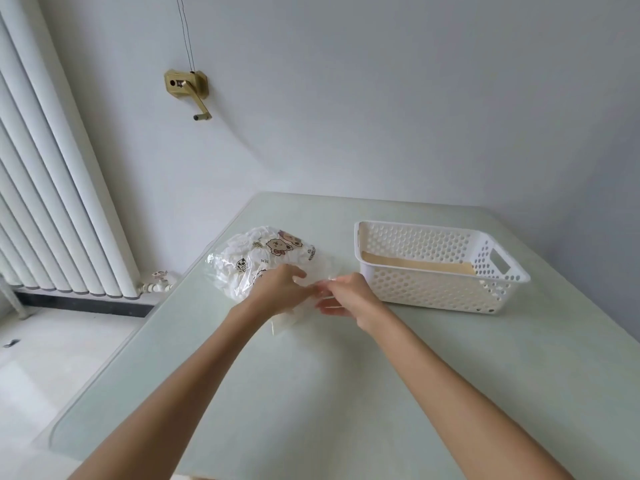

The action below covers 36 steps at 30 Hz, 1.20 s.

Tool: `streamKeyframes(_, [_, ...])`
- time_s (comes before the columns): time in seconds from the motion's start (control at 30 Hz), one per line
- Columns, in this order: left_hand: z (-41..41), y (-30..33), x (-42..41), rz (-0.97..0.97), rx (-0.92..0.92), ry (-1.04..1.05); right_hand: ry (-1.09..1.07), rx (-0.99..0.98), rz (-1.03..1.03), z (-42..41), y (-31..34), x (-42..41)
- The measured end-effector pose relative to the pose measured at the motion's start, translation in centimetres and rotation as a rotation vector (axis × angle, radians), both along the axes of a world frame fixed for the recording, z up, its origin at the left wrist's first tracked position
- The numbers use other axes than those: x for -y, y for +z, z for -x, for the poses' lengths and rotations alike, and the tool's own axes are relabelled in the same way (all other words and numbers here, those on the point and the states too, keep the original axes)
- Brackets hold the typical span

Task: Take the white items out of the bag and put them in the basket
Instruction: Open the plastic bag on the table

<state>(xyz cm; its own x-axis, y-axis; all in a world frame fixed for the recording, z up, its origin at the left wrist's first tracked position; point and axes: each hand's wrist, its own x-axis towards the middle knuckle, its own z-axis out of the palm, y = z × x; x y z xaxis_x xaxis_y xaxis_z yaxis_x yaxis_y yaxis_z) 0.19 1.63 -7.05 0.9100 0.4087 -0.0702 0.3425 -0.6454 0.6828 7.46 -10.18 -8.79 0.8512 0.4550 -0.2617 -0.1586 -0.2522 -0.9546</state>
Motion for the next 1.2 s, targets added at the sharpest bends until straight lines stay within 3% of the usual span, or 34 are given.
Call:
streamKeyframes(0.1, [-0.2,-0.2,-0.1,-0.005,-0.029,-0.006,-0.09,0.023,-0.031,-0.1,-1.2,0.1])
streamKeyframes(0.37, [-1.0,-1.1,1.1,-0.374,-0.044,-0.084,-0.21,0.006,-0.1,-0.3,-4.2,1.4])
streamKeyframes(0.47, [-1.4,-1.4,1.4,-0.42,-0.043,-0.063,-0.195,-0.014,-0.137,-0.2,-4.4,1.5])
streamKeyframes(0.53, [-1.3,-1.6,1.1,-0.378,-0.019,-0.017,-0.194,-0.028,-0.192,-0.1,-4.3,1.6])
streamKeyframes(0.67, [-0.8,-2.4,-0.5,0.043,0.097,0.07,-0.175,-0.061,-0.195,0.1,-4.3,1.3])
streamKeyframes(0.77, [-0.2,-3.6,-0.9,0.201,0.195,0.097,-0.12,-0.089,-0.215,0.2,-3.9,0.7])
streamKeyframes(0.9, [-0.2,-4.8,-0.8,0.237,0.308,0.174,-0.04,-0.064,-0.157,-0.7,-3.8,-1.0])
streamKeyframes(1.03, [-1.4,-4.6,-1.7,0.215,0.293,0.21,-0.1,0.132,-0.066,-1.5,-5.0,-2.8])
streamKeyframes(1.2, [-2.9,-3.3,-1.7,-0.103,0.195,0.258,-0.113,0.27,-0.051,-1.1,-5.1,-3.0])
